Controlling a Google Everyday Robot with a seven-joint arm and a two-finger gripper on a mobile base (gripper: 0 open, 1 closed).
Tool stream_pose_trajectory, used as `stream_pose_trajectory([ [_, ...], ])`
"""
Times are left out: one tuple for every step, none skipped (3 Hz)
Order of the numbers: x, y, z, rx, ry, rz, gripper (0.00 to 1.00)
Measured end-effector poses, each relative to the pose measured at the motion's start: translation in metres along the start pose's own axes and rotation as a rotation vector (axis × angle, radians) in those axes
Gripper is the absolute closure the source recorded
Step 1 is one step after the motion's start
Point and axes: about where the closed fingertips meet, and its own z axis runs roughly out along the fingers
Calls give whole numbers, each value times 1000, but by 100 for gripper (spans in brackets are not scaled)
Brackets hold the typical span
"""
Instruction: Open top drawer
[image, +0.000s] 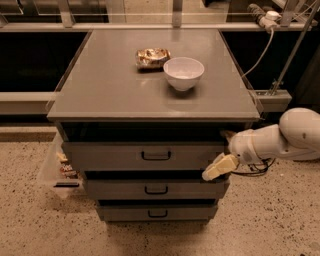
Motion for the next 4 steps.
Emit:
stream_pose_trajectory([
  [1, 14, -1, -60, 41, 15, 0],
  [7, 34, -8, -109, 74, 52, 0],
  [15, 59, -21, -149, 102, 107, 0],
  [16, 65, -24, -159, 109, 119, 0],
])
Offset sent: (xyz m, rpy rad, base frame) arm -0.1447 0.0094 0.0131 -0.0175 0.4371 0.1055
